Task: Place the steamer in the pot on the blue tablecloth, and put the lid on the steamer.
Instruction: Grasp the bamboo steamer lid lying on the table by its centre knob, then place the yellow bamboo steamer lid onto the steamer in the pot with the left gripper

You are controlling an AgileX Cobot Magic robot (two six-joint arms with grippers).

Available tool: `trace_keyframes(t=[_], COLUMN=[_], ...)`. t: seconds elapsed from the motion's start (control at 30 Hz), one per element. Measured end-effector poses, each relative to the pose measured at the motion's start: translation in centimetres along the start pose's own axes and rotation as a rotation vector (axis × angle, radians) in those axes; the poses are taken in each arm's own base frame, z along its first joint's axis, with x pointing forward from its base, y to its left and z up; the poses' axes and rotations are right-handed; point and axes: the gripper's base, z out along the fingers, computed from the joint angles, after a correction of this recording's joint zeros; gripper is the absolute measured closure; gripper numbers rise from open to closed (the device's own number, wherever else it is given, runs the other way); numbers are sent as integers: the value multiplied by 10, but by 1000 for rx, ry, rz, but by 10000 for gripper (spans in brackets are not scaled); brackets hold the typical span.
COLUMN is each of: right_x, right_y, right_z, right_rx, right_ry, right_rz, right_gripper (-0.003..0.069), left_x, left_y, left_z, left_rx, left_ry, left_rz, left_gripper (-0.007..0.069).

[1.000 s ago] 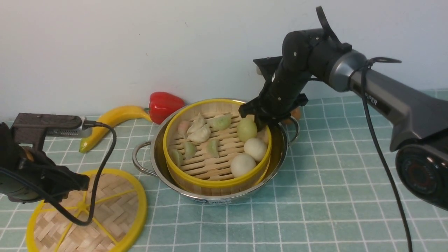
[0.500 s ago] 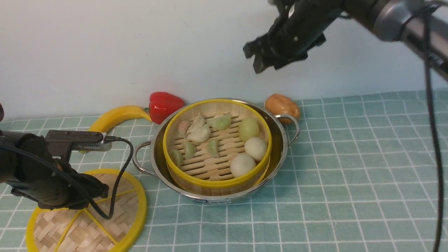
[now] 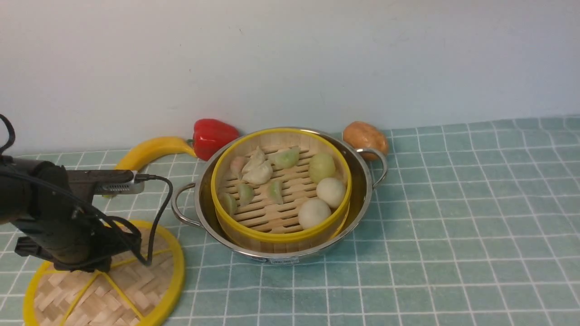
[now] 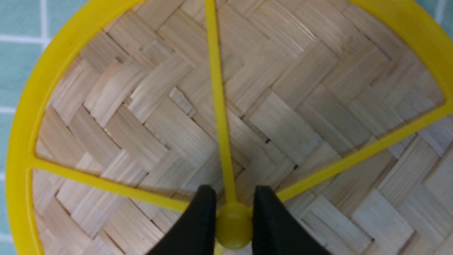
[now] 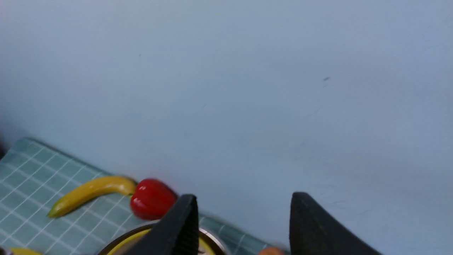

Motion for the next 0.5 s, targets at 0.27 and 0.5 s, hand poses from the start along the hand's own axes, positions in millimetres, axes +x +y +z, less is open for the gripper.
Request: trace_keyframes(t=[0.27,0.5], right_x=[8,63], right_y=[-18,-28], right_z=[-86,-110], right_rx=[192,256], right_ry=[-73,60], right_rz=[-68,-62], right_gripper=[294,294], left_x=[-56,-90], left_y=[23,-53], left_z=[-108,-175], left_rx=[-138,117], left_ry=[-71,-290], left_rz=[18,243], left_gripper=[508,508])
